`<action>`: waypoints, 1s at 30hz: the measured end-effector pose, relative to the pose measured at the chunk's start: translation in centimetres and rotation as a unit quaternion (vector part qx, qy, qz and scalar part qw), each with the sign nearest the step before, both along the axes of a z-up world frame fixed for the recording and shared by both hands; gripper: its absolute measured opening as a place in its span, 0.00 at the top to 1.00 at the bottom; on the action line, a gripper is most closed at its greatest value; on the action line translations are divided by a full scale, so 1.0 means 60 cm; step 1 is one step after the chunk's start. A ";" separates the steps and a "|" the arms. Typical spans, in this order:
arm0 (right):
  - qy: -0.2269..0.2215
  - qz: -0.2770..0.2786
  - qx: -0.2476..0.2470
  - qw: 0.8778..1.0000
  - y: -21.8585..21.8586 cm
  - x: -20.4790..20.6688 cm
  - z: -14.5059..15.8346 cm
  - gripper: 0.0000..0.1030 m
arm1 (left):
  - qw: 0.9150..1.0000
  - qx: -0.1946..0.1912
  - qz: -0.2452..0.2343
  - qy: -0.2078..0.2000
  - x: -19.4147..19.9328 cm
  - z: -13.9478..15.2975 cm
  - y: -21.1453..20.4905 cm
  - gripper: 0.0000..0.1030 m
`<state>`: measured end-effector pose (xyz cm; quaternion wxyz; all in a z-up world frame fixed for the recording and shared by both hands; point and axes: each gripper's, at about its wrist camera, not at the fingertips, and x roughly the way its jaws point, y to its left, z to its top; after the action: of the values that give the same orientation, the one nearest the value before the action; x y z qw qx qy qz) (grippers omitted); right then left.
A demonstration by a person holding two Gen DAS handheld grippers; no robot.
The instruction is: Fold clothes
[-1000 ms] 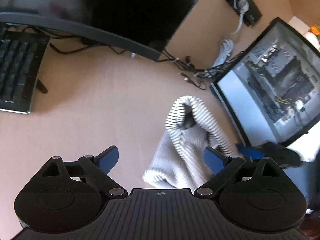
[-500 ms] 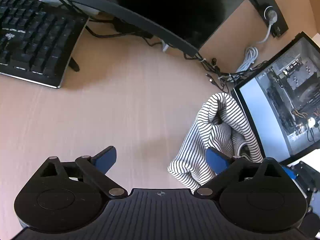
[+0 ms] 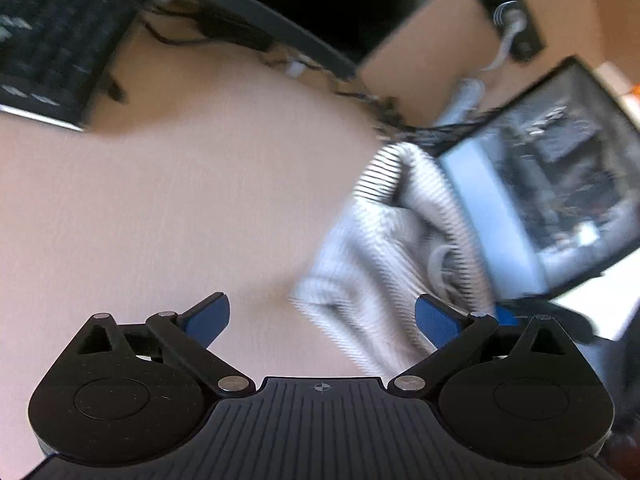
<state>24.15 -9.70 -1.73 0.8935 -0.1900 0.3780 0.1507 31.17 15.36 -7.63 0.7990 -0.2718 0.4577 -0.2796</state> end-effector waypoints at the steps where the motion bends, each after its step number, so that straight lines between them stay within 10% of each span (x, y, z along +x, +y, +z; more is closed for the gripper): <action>1: 0.004 0.000 0.002 1.000 -0.007 0.003 0.001 0.65 | 0.999 -0.043 -0.003 0.015 0.004 -0.007 -0.002 0.02; 5: -0.027 0.039 -0.067 0.997 0.019 0.000 -0.030 0.40 | 0.977 -0.198 -0.010 0.081 0.028 -0.039 -0.016 0.02; 7: -0.043 0.047 -0.078 0.995 0.026 0.000 -0.042 0.45 | 0.969 -0.228 -0.012 0.097 0.038 -0.050 -0.030 0.02; 11: -0.054 0.016 -0.027 0.998 -0.008 0.009 -0.022 0.74 | 0.964 -0.238 0.007 0.123 0.053 -0.071 -0.048 0.02; 21: -0.064 0.042 -0.027 0.997 -0.102 -0.030 0.068 0.76 | 0.951 -0.262 0.050 0.155 0.075 -0.100 -0.075 0.02; 30: -0.071 0.146 -0.194 0.967 0.045 -0.132 -0.086 0.70 | 0.959 -0.234 0.045 0.153 0.078 -0.091 -0.075 0.02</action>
<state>16.24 -7.01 -6.90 0.8322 -0.4232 0.3041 0.1895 35.87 10.86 -13.09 0.6452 -0.5111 0.4832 -0.2983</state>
